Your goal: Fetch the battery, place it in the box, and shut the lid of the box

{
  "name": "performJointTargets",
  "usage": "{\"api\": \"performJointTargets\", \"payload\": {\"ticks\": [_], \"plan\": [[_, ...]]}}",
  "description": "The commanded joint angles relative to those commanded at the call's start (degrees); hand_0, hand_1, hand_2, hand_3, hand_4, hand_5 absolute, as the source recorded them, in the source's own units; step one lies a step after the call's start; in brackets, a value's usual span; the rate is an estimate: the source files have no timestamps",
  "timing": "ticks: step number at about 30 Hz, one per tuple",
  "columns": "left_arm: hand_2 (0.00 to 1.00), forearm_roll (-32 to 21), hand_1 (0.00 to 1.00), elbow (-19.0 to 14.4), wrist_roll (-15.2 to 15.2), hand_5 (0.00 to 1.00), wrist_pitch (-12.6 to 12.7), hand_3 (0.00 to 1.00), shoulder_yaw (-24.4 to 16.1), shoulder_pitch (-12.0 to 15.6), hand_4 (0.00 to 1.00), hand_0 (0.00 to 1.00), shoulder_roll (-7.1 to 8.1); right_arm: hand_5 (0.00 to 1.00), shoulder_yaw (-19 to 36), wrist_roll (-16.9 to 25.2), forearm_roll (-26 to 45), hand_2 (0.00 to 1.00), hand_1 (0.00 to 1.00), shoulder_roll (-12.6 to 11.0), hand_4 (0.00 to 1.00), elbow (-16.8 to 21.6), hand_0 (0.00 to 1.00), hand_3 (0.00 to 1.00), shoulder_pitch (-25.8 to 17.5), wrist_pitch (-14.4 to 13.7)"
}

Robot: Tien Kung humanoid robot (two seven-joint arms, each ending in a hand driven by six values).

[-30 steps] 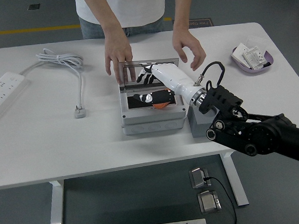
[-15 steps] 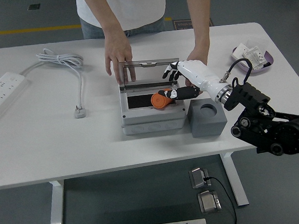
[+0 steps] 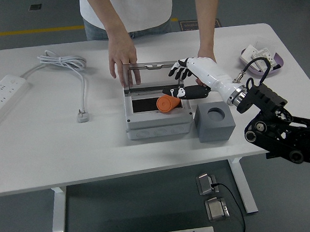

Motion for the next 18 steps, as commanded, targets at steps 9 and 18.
{"api": "performJointTargets", "payload": {"ticks": [9,18], "plan": [[0.681,0.1,0.724,0.0,0.1,0.185,0.0,0.625,-0.1,0.1,0.633,0.668,0.01,0.762,0.8,-0.4,-0.7,0.534,0.451,-0.2,0.949,2.0,0.448,0.618,0.2,0.0],[0.681,0.6,0.724,-0.1,0.3,0.186,0.1,0.625,-0.7,0.2,0.634,0.668,0.0,0.739,2.0,-1.0,-1.5,0.547,0.446,-1.0,0.934,4.0,0.449,0.62,-0.6,0.2]]}}
